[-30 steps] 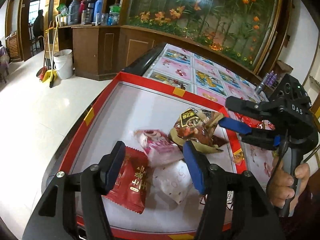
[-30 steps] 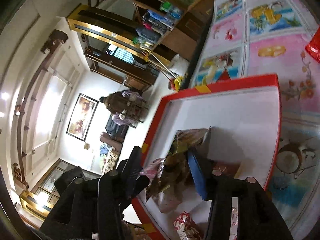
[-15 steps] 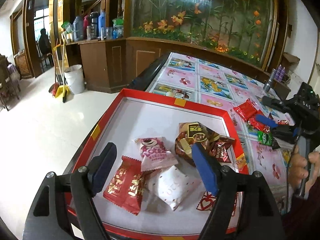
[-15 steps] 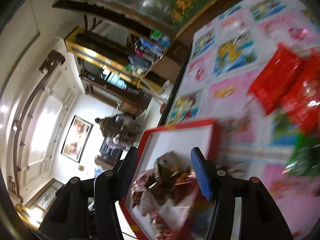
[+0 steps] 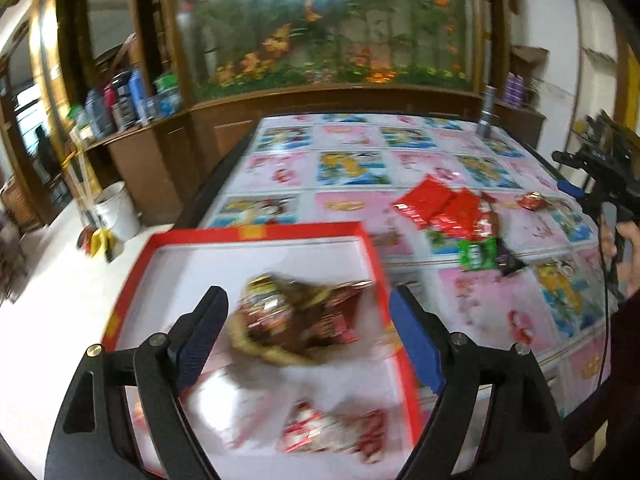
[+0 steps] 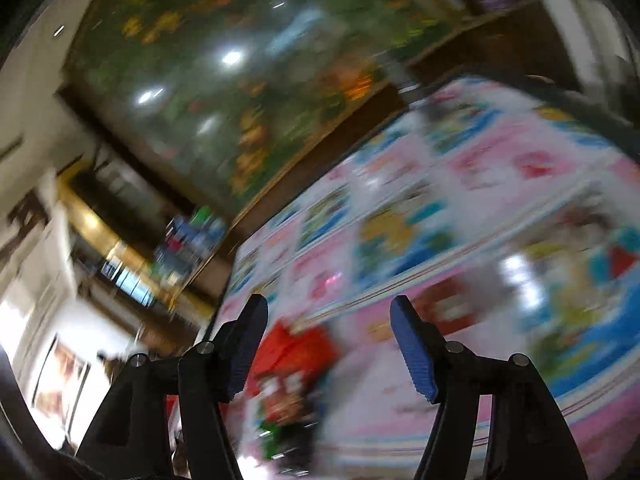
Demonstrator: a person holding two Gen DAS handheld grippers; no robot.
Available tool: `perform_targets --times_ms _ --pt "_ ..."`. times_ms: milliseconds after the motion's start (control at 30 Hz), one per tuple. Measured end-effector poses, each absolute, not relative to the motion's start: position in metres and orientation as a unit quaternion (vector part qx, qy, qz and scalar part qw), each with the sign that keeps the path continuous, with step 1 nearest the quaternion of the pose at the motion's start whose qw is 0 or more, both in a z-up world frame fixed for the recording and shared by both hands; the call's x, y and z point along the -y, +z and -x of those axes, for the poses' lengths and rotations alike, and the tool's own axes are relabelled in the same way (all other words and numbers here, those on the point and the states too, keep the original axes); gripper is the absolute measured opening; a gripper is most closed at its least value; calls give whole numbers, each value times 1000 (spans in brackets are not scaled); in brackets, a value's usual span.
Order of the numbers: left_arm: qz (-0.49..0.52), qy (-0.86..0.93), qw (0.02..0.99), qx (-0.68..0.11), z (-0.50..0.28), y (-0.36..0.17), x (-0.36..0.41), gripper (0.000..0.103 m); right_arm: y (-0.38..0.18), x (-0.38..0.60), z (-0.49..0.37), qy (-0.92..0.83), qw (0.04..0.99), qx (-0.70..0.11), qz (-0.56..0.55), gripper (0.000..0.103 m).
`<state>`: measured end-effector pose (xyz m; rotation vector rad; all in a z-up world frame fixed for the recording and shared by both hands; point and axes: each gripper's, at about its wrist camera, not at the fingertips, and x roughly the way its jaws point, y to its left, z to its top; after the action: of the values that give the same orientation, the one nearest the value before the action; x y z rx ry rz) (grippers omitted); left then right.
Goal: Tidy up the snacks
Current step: 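Reach left gripper to green pack while right gripper grasps red flower-print pack, then grasp and lift green pack with left gripper while right gripper lifts red flower-print pack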
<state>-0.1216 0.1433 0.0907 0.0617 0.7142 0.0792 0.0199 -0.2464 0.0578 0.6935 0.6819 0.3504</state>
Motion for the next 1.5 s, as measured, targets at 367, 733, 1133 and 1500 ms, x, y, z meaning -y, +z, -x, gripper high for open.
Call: perform_targets --times_ms 367,733,1133,1500 --pt "-89 -37 927 -364 91 85 -58 83 25 269 -60 135 853 -401 -306 67" --pt "-96 -59 914 -389 66 71 -35 83 21 219 -69 139 870 -429 -199 64" --pt "-106 -86 898 -417 37 45 1 83 16 193 -65 99 882 -454 -76 42" --pt "-82 -69 893 -437 10 32 2 83 16 195 -62 93 881 -458 -79 42"
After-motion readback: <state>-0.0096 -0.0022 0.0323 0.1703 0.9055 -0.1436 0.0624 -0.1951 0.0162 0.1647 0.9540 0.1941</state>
